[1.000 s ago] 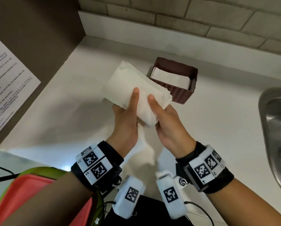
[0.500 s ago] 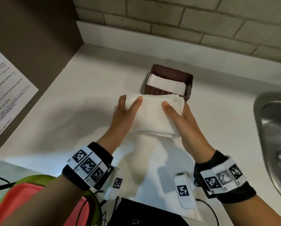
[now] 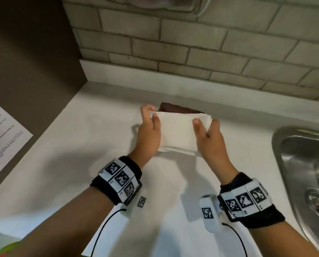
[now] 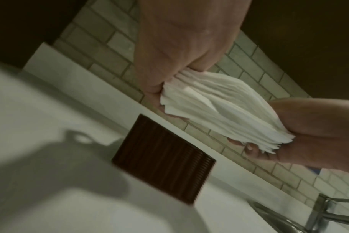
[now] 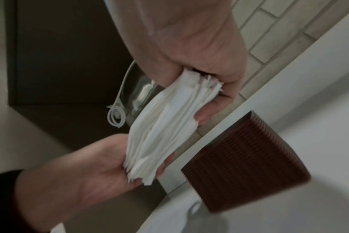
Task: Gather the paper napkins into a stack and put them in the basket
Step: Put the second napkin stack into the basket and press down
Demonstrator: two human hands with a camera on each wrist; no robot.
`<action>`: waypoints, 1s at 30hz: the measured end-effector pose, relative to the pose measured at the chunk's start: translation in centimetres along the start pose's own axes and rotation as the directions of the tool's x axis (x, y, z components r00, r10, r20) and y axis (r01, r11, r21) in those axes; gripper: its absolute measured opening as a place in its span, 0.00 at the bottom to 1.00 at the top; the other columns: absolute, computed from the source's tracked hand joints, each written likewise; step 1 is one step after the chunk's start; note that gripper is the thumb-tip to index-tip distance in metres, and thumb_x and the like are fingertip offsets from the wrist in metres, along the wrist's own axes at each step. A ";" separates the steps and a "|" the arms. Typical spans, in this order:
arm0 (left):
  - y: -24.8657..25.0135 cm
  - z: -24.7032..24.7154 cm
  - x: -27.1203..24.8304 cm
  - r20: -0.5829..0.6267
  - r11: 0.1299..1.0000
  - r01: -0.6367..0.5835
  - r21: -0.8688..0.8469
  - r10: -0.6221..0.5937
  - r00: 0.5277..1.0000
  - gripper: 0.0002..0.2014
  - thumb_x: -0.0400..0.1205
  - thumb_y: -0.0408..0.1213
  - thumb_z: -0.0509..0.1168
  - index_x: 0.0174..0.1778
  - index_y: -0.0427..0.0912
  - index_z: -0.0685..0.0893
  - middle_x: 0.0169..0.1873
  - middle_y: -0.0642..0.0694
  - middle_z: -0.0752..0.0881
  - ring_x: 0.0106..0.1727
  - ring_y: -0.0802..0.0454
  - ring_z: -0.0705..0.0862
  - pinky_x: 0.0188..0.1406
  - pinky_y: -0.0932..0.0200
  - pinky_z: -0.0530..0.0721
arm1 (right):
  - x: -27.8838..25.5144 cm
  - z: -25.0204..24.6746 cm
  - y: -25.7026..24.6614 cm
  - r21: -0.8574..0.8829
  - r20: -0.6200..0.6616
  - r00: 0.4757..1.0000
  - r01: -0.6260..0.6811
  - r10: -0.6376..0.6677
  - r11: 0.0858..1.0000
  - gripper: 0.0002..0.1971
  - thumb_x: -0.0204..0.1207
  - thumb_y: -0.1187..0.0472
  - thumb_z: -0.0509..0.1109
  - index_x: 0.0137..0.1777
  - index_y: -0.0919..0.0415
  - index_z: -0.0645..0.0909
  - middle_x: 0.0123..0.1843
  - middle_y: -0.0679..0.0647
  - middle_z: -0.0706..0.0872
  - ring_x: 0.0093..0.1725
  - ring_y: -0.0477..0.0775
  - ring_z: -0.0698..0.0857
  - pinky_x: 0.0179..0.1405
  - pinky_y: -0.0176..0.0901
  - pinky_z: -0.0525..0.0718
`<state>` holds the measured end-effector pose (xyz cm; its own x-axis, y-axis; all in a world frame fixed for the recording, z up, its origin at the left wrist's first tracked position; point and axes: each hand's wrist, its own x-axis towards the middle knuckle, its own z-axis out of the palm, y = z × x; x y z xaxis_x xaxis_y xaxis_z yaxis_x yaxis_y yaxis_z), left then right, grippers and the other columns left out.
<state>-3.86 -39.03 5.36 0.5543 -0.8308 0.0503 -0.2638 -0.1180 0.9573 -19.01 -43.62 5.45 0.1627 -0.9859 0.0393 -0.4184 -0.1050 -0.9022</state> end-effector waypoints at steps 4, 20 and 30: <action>1.2 1.4 5.6 0.070 0.992 -0.124 0.039 0.121 0.990 0.08 0.88 0.27 0.47 0.54 0.47 0.63 0.29 0.48 0.69 0.24 0.53 0.66 0.18 0.70 0.65 | 4.3 0.5 -0.6 0.052 -0.095 0.993 0.075 -0.070 0.996 0.20 0.86 0.51 0.58 0.69 0.65 0.64 0.44 0.42 0.78 0.40 0.40 0.79 0.31 0.23 0.75; -2.6 3.1 9.1 0.179 0.922 -0.187 0.338 0.133 0.975 0.22 0.78 0.15 0.49 0.62 0.34 0.79 0.55 0.33 0.81 0.48 0.42 0.79 0.41 0.66 0.66 | 8.4 3.1 3.2 -0.167 -0.040 0.996 0.068 -0.075 0.984 0.18 0.87 0.54 0.54 0.72 0.62 0.61 0.45 0.59 0.78 0.39 0.58 0.79 0.38 0.44 0.70; -1.9 1.5 6.7 0.271 0.700 -0.458 0.549 0.369 0.889 0.17 0.80 0.20 0.59 0.60 0.33 0.87 0.78 0.33 0.71 0.79 0.38 0.71 0.73 0.54 0.72 | 8.4 3.4 2.6 -0.331 0.043 0.994 0.110 -0.101 0.937 0.19 0.87 0.58 0.55 0.73 0.68 0.63 0.59 0.74 0.81 0.46 0.72 0.85 0.37 0.43 0.70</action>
<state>-0.82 -45.16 3.49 0.1813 -0.9297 0.3206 -0.8713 -0.0007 0.4907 -15.66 -51.75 1.95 0.2421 -0.9637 0.1121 -0.6703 -0.2497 -0.6988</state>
